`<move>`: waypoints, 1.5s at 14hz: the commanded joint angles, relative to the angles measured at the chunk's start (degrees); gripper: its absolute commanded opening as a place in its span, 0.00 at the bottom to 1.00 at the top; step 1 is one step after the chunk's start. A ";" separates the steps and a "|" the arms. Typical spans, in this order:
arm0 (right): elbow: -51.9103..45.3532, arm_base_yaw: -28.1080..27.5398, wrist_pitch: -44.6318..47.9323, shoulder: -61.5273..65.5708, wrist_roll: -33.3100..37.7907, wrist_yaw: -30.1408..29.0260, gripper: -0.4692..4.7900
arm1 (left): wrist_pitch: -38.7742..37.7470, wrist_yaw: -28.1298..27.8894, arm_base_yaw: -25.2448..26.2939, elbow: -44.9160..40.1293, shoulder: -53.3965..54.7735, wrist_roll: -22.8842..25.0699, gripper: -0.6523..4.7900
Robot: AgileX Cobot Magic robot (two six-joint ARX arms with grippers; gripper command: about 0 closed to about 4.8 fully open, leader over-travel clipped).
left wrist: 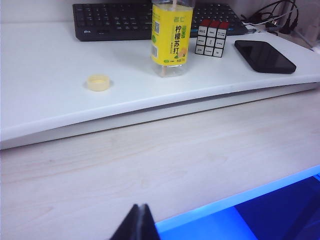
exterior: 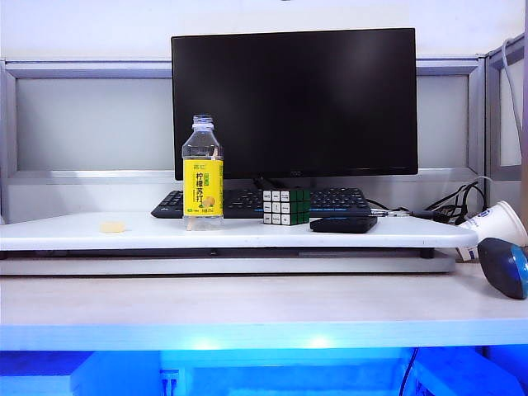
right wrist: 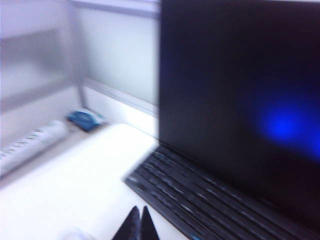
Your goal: Grab a stick from the table and stick it in a plastic bottle.
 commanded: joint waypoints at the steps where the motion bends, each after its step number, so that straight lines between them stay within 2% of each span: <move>1: -3.67 -2.03 0.57 -4.72 -0.37 1.07 0.07 | -0.46 0.68 0.02 0.09 0.04 0.48 0.11; 6: -15.85 -4.90 1.14 -14.58 -1.20 3.13 0.07 | -0.46 0.61 0.02 0.09 0.04 0.48 0.11; 9: -27.54 -5.16 2.99 -22.71 -1.90 4.90 0.07 | -0.48 -0.04 0.04 0.09 0.04 0.48 0.11; 14: -46.03 -7.63 6.84 -36.61 -0.24 7.52 0.07 | -0.74 -5.05 0.04 0.09 0.04 0.94 0.11; 19: -59.47 -15.32 7.13 -50.23 1.03 7.41 0.07 | -0.83 -7.15 0.09 0.09 0.04 0.94 0.11; 21: -62.71 -19.12 6.99 -53.92 1.31 5.20 0.07 | -0.85 -8.15 0.09 0.09 0.04 0.92 0.11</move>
